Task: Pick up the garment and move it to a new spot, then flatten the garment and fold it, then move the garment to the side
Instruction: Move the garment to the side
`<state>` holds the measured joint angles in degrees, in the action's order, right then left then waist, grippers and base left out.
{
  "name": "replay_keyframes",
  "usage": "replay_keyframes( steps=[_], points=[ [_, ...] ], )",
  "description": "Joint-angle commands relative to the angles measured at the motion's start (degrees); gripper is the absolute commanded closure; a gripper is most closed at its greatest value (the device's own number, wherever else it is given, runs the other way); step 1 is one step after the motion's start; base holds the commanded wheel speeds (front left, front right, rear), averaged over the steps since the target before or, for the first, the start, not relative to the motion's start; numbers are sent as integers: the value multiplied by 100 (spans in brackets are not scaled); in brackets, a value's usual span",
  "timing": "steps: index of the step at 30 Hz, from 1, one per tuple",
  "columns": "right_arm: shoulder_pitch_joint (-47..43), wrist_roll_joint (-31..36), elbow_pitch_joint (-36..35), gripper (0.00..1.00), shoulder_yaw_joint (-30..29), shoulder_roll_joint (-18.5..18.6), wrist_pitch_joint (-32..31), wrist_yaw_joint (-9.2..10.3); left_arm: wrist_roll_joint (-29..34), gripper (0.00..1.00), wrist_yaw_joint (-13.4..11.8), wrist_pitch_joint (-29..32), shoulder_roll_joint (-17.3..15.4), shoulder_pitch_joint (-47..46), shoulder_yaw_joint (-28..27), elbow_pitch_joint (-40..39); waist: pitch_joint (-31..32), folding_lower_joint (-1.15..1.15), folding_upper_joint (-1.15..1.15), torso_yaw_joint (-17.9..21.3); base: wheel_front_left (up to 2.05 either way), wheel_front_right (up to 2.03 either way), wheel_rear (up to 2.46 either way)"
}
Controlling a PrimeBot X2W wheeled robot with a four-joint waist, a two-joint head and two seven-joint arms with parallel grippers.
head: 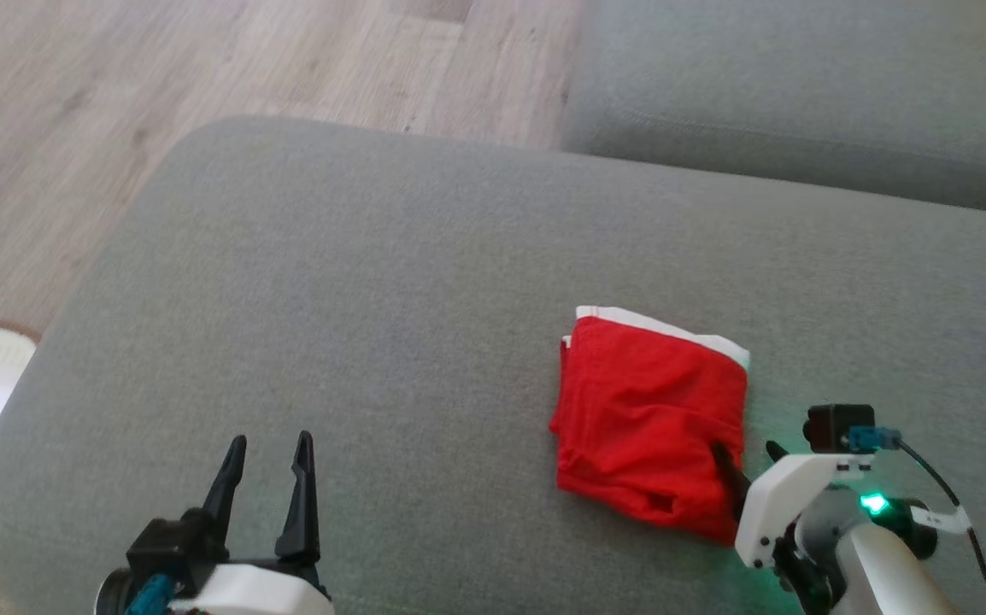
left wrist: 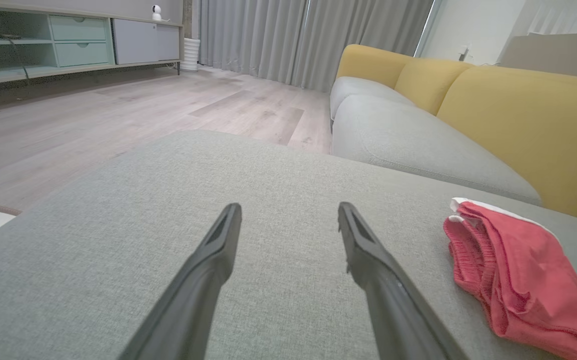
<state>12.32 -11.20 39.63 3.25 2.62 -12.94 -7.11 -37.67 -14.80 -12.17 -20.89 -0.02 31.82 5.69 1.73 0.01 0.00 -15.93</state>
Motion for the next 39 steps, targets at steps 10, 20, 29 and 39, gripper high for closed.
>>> replay_keyframes(
  steps=[10, 20, 29, 39],
  points=[
    [747, -371, 568, 76, 542, 26, 166, -37, 66, 0, -63, -65, -91, -339, -209, -252, -183, -1, 0, -11, 0, 0, 0],
    [1533, 29, 784, 100, 417, 51, 719, -37, 72, 0, -121, -123, -36, -355, -254, -342, -541, -1, 0, 955, 0, 0, 0],
    [2081, 491, 348, 100, 170, 298, 758, -37, 145, 0, -90, -176, -2, -618, -312, -373, -1024, -1, 0, 2551, 0, 0, 0],
    [2255, 530, -153, 100, 220, 287, 638, -37, 304, 0, 7, -41, 33, -1159, -158, -320, -1352, -1, 0, 3461, 0, 0, 0]
  ],
)
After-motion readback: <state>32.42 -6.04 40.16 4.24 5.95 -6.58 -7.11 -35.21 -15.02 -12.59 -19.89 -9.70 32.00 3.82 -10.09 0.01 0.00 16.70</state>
